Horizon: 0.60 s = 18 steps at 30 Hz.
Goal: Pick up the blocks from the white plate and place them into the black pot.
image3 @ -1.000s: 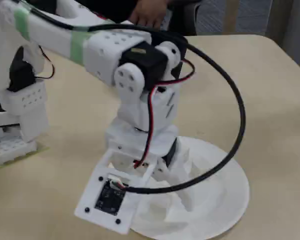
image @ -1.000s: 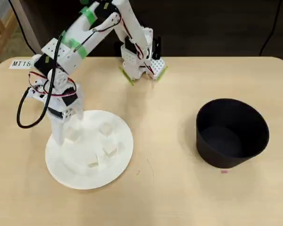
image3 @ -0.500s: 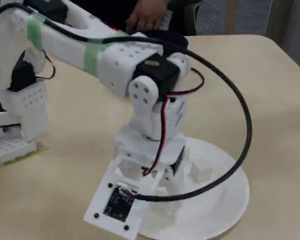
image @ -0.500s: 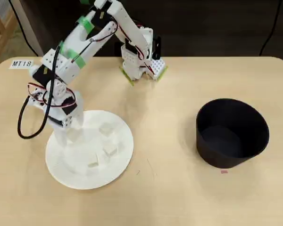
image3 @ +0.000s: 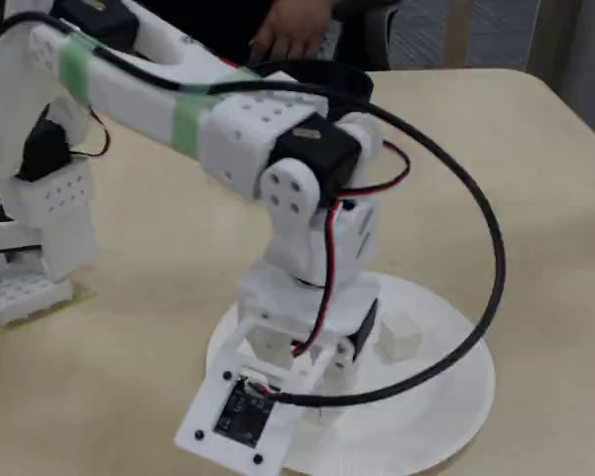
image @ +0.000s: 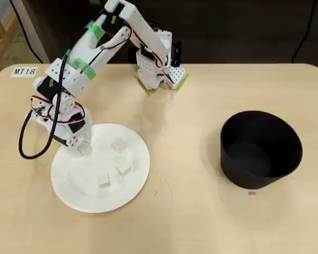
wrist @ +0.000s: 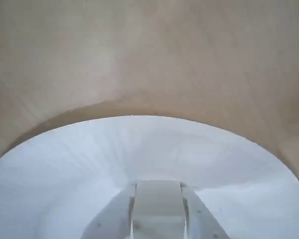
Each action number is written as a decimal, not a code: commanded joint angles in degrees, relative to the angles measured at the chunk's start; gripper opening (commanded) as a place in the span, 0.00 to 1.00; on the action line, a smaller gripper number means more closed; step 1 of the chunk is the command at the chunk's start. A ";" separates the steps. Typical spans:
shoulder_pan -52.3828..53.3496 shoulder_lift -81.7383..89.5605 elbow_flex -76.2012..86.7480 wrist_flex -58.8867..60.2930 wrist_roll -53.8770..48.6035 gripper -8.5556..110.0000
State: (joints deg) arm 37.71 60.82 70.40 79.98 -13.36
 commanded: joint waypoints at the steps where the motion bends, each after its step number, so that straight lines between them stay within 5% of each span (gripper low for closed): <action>1: -2.20 7.12 -1.41 -0.53 -0.35 0.05; 8: -7.91 27.25 -0.97 4.75 1.76 0.05; 18: -49.13 42.28 0.53 6.50 -1.32 0.05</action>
State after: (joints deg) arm -0.44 98.44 70.66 86.75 -13.45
